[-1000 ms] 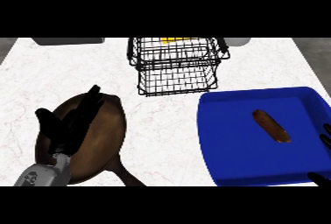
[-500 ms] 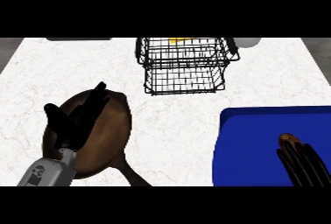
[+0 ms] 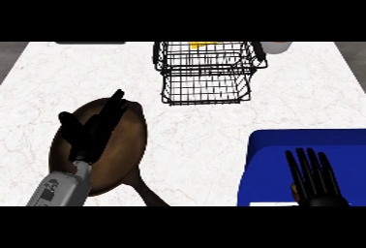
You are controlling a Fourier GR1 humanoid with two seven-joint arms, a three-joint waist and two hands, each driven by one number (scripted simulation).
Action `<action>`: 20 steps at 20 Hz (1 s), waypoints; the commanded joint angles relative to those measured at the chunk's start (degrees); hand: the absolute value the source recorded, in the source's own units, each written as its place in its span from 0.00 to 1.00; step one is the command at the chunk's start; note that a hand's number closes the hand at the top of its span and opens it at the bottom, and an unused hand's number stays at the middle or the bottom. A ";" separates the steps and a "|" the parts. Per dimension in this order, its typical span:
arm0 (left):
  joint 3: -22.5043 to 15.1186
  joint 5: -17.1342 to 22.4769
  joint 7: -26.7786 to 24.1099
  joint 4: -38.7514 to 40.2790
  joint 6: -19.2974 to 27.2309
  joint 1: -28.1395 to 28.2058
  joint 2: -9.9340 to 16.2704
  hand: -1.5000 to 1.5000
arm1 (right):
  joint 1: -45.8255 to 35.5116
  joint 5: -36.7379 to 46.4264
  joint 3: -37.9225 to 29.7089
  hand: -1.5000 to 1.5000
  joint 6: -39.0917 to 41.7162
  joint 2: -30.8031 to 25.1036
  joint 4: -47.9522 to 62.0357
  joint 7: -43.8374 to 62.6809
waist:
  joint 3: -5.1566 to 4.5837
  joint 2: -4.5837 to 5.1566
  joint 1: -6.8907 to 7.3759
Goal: Pick the sweet potato from the tray and place it in the tiered basket
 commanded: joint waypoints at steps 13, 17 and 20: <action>2.37 -2.19 2.30 -2.05 -1.03 0.68 -1.87 0.50 | -0.91 -0.55 -6.32 0.00 -6.58 -0.48 8.64 0.33 | 0.36 0.09 0.00; 3.28 -2.28 1.59 0.31 -2.61 0.48 -1.99 0.50 | -11.95 -0.11 -9.05 0.00 -5.74 1.55 16.57 1.81 | 0.36 0.25 0.45; 3.83 -2.57 3.08 -3.31 -3.93 1.31 -0.68 0.50 | -7.59 -3.99 -9.97 0.00 -5.35 -1.05 11.58 -0.86 | 0.35 0.12 0.21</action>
